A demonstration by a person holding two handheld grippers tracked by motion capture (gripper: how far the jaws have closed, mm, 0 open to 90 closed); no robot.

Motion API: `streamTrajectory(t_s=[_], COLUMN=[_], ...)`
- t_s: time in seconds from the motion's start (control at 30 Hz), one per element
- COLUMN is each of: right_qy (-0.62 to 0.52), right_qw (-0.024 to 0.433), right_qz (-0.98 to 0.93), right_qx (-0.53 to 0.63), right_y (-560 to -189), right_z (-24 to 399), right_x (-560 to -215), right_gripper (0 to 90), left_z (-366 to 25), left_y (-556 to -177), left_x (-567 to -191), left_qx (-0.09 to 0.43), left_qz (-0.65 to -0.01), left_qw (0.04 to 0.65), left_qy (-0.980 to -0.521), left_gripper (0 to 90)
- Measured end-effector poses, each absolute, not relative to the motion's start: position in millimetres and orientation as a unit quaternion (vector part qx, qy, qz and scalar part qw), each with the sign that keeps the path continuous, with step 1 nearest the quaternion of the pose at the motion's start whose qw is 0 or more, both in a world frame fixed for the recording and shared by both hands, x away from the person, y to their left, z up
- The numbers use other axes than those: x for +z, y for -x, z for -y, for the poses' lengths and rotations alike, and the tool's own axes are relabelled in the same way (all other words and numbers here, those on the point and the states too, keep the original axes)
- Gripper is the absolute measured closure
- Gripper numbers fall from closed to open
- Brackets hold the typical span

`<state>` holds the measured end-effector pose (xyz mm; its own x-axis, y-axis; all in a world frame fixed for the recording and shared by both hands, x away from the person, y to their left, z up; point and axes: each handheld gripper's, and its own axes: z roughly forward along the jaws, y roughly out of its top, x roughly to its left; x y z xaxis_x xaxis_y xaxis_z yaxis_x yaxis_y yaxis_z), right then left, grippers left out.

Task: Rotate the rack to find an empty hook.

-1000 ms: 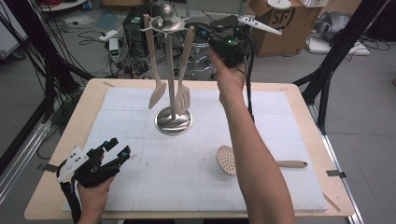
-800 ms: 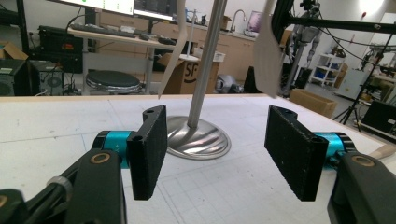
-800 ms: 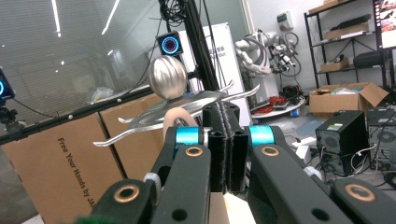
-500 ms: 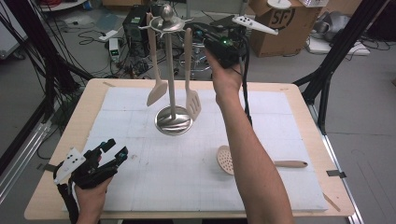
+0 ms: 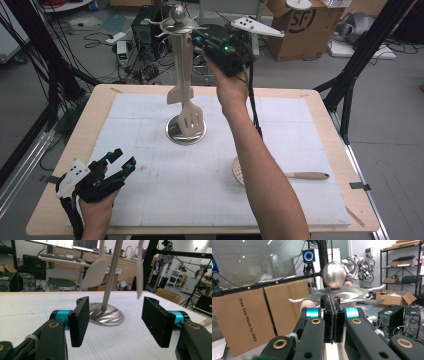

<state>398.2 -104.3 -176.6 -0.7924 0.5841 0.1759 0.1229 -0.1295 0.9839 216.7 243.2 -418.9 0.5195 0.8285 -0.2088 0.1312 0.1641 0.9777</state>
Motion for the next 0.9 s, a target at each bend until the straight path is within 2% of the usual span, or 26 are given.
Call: streamTrajectory(t_s=[0.9], right_qy=[-0.255], right_qw=[0.165], right_qz=[-0.657], right_qx=[0.69], right_y=[-391.7], right_z=[74.5], right_x=[-175.8], right_gripper=[90.0], left_z=[-246.9], left_y=[-213.7], left_x=[-418.8], left_qx=[0.274], left_qz=[-0.411], left_qw=[0.641], left_qy=[-0.587], left_gripper=[39.9])
